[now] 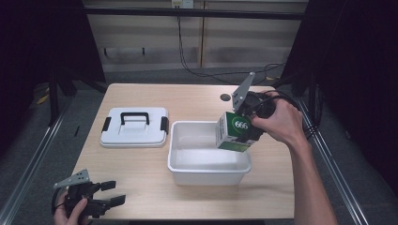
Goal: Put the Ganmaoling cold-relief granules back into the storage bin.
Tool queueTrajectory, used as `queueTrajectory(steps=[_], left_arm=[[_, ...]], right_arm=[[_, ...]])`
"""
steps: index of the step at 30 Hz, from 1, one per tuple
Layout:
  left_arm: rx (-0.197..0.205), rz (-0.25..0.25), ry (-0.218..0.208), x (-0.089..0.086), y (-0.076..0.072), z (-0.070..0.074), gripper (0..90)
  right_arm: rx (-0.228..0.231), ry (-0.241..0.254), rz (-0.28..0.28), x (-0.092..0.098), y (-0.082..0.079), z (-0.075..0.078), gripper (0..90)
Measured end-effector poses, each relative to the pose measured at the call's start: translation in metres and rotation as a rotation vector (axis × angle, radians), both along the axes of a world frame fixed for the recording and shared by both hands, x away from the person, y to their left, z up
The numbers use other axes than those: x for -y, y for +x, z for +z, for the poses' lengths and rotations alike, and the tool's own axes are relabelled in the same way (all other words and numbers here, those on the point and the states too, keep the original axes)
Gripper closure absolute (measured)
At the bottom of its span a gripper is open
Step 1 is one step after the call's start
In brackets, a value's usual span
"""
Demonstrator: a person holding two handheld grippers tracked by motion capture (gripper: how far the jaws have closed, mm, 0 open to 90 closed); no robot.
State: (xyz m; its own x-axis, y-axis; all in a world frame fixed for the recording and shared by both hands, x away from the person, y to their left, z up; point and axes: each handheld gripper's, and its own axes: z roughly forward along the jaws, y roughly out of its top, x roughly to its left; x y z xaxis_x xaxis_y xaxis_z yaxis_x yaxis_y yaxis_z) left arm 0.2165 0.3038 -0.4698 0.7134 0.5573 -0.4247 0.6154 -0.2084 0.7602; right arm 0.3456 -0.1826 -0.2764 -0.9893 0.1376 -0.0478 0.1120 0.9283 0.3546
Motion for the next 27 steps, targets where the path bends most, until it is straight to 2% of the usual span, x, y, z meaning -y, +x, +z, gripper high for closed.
queueTrajectory(steps=[10, 13, 20, 23, 27], left_arm=[[0.0, -0.006, 0.002, 0.0, 0.0, 0.0, 16.0], [0.001, -0.005, 0.003, 0.0, 0.0, 0.0, 16.0], [0.0, -0.004, 0.001, 0.0, 0.0, 0.0, 16.0], [0.003, -0.003, 0.002, 0.0, 0.0, 0.0, 16.0], [0.001, -0.006, -0.001, 0.0, 0.0, 0.0, 16.0]], right_arm=[[-0.043, -0.076, 0.035, -0.016, 0.007, -0.017, 15.8], [-0.039, -0.104, 0.035, -0.02, 0.009, -0.021, 15.8], [-0.072, -0.165, 0.036, -0.028, 0.012, -0.036, 15.8], [-0.087, -0.162, 0.049, -0.03, 0.013, -0.04, 15.7], [-0.09, -0.187, 0.046, -0.033, 0.014, -0.045, 15.7]])
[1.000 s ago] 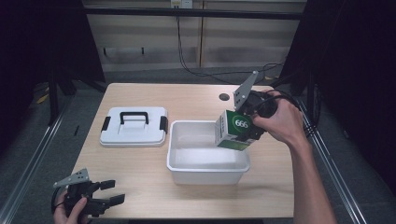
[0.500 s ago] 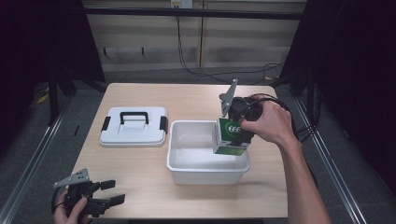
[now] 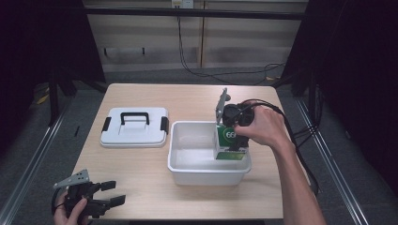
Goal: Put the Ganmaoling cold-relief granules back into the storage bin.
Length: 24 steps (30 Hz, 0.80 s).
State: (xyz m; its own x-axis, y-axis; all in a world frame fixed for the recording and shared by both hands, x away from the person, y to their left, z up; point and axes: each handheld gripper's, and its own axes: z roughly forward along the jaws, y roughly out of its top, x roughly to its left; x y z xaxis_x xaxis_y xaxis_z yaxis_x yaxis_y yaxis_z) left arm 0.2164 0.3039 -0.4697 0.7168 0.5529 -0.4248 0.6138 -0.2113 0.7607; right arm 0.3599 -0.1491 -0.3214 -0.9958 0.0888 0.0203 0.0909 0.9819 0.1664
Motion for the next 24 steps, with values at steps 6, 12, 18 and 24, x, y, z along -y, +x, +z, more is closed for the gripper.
queueTrajectory(steps=[6, 12, 18, 24], left_arm=[[0.005, -0.001, 0.003, 0.0, 0.0, 0.0, 16.0], [-0.004, -0.001, -0.003, 0.0, 0.0, -0.001, 16.0], [-0.003, 0.0, -0.005, 0.0, 0.0, -0.001, 16.0], [-0.001, 0.0, -0.005, 0.0, 0.0, 0.0, 16.0]], right_arm=[[-0.005, -0.026, -0.008, -0.001, 0.003, -0.014, 15.6], [-0.02, -0.046, 0.002, -0.002, 0.004, -0.023, 15.6], [-0.028, -0.062, 0.003, -0.005, 0.007, -0.027, 15.5], [-0.045, -0.075, 0.001, -0.006, 0.01, -0.039, 15.3]])
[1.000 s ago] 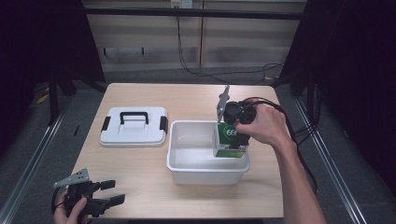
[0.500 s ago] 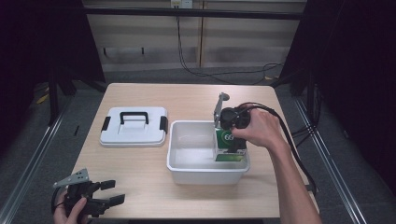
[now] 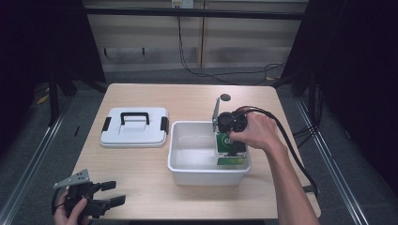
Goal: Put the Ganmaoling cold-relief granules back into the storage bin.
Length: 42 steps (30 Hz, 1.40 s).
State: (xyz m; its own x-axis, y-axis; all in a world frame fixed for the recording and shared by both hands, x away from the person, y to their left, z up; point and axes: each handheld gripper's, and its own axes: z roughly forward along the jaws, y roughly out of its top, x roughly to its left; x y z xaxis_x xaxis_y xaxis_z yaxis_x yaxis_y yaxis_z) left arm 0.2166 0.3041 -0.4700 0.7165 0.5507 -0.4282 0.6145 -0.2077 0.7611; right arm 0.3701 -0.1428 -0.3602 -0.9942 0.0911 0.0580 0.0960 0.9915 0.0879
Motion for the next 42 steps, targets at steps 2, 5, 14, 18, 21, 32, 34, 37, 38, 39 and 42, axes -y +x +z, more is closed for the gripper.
queueTrajectory(steps=[2, 5, 14, 18, 21, 32, 34, 37, 38, 39, 42], left_arm=[[0.0, 0.0, 0.001, 0.0, 0.0, 0.0, 16.0], [-0.002, -0.008, 0.001, 0.001, 0.0, 0.0, 16.0], [0.003, -0.006, 0.002, 0.0, 0.0, 0.0, 16.0], [0.005, -0.006, 0.004, 0.0, 0.0, 0.001, 16.0], [0.002, -0.005, 0.002, 0.0, 0.0, 0.001, 16.0], [0.004, -0.005, 0.001, 0.0, 0.0, 0.001, 16.0], [0.004, -0.005, 0.001, 0.0, -0.001, 0.001, 16.0], [0.003, -0.005, 0.001, 0.0, 0.0, 0.001, 16.0], [0.003, -0.006, 0.001, 0.0, 0.0, 0.0, 16.0], [0.003, -0.006, 0.001, 0.0, 0.0, 0.001, 16.0], [0.003, -0.004, 0.0, 0.0, -0.001, 0.001, 16.0]], right_arm=[[-0.004, -0.005, -0.002, 0.0, 0.002, -0.007, 15.3], [-0.013, -0.01, 0.003, -0.002, 0.002, -0.01, 15.3], [-0.02, -0.034, 0.0, -0.005, 0.002, -0.018, 15.3], [-0.031, -0.036, -0.012, -0.006, 0.0, -0.024, 15.2], [-0.028, -0.04, -0.017, -0.006, 0.0, -0.028, 15.1], [-0.029, -0.041, -0.035, -0.006, -0.002, -0.038, 14.7], [-0.029, -0.042, -0.035, -0.005, -0.002, -0.04, 14.6], [-0.03, -0.043, -0.03, -0.005, -0.002, -0.042, 14.6], [-0.031, -0.049, -0.045, -0.006, -0.003, -0.043, 14.6], [-0.025, -0.047, -0.033, -0.006, -0.002, -0.045, 14.6], [-0.024, -0.052, -0.026, -0.007, -0.002, -0.047, 14.5]])
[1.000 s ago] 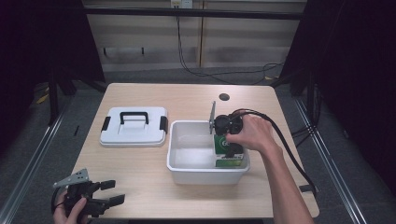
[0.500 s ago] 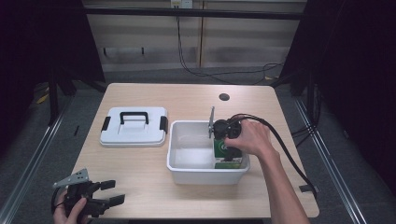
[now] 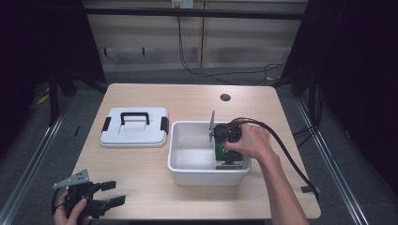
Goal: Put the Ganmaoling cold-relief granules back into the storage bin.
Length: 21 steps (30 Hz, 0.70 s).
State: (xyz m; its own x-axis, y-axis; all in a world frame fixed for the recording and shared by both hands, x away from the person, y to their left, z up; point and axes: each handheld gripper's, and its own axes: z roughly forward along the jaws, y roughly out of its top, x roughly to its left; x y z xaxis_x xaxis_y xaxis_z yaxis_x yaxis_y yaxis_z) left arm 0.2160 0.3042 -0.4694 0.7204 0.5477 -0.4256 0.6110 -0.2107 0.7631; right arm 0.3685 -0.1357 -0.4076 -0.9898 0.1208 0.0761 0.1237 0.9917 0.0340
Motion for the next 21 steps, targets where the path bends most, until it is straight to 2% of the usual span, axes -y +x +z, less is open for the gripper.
queueTrajectory(steps=[17, 21], left_arm=[[0.001, 0.001, 0.0, 0.0, 0.0, 0.0001, 16.0], [-0.001, 0.003, -0.007, 0.0001, -0.0001, 0.0, 16.0]], right_arm=[[-0.001, -0.037, 0.004, -0.0051, -0.0006, -0.0085, 13.3], [-0.014, -0.037, 0.006, -0.0059, -0.0004, -0.0098, 12.0]])
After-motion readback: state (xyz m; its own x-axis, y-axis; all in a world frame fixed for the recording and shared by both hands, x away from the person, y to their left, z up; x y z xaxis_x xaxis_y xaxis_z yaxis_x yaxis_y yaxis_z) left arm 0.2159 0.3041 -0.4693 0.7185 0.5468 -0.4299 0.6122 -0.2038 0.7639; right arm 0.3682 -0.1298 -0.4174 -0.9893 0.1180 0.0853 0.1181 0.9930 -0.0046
